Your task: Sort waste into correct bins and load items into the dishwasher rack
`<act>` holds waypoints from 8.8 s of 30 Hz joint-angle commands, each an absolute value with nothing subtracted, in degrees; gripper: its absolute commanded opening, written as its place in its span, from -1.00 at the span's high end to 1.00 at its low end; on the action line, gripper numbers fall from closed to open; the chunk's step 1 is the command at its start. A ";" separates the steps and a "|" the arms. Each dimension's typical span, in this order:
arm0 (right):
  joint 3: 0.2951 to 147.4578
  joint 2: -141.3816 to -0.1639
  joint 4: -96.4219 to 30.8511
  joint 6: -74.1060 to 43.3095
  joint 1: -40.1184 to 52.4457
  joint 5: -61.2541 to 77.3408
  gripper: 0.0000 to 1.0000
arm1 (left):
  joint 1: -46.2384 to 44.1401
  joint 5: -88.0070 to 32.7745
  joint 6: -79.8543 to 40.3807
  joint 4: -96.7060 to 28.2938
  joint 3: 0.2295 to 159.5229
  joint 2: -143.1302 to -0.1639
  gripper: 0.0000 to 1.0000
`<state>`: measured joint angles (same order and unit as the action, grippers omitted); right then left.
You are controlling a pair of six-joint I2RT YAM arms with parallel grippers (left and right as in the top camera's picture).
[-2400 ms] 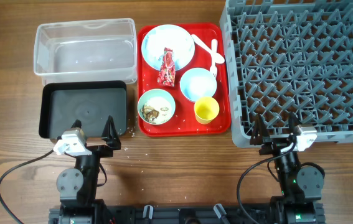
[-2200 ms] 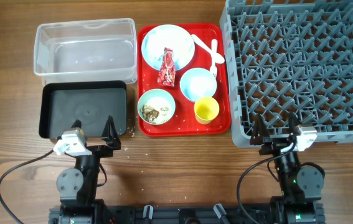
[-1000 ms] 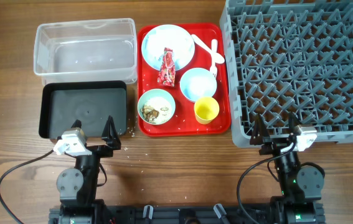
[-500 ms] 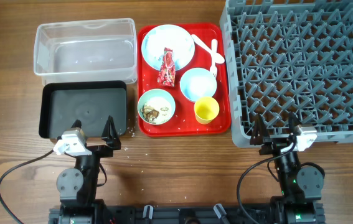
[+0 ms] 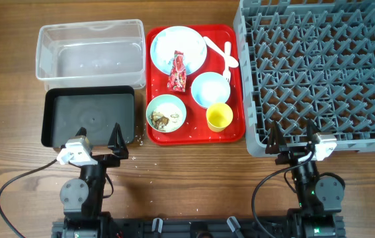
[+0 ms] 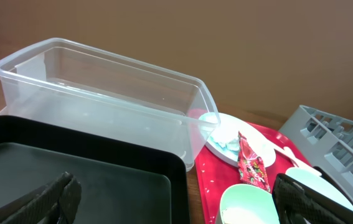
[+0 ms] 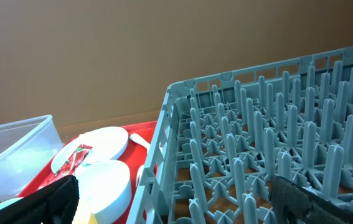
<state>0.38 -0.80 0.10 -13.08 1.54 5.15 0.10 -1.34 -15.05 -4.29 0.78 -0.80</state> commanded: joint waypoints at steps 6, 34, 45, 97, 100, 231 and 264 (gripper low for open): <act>0.30 -1.13 0.40 -12.14 1.30 5.89 -0.99 | -0.16 -0.97 -13.69 -4.32 0.34 -0.43 -1.00; 5.13 -2.42 3.38 -5.98 1.30 12.45 -1.00 | -0.16 -10.90 -14.35 -5.43 7.05 -4.05 -1.00; 36.71 -31.05 -11.64 2.70 1.30 16.67 -0.99 | -3.14 -11.09 -7.57 -20.82 48.97 -44.31 -1.00; 68.14 -65.32 -47.53 -9.85 1.30 17.91 -0.99 | -22.11 0.71 -13.96 -44.12 119.48 -144.68 0.87; 68.14 -66.32 -47.70 -9.87 1.30 17.93 -1.00 | -22.31 0.71 -13.93 -44.14 119.50 -144.64 0.92; 68.14 -67.68 -46.83 -13.02 1.30 18.13 -1.00 | -18.31 -14.06 -9.21 -76.36 123.70 -122.56 -0.56; 68.14 -67.68 -48.51 -13.56 1.30 18.11 -0.99 | -35.90 -15.20 -4.93 -66.67 105.95 -126.02 0.37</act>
<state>67.13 -67.31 -48.62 -12.82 1.50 17.15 -35.64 -14.92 -5.17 -66.98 106.21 -125.38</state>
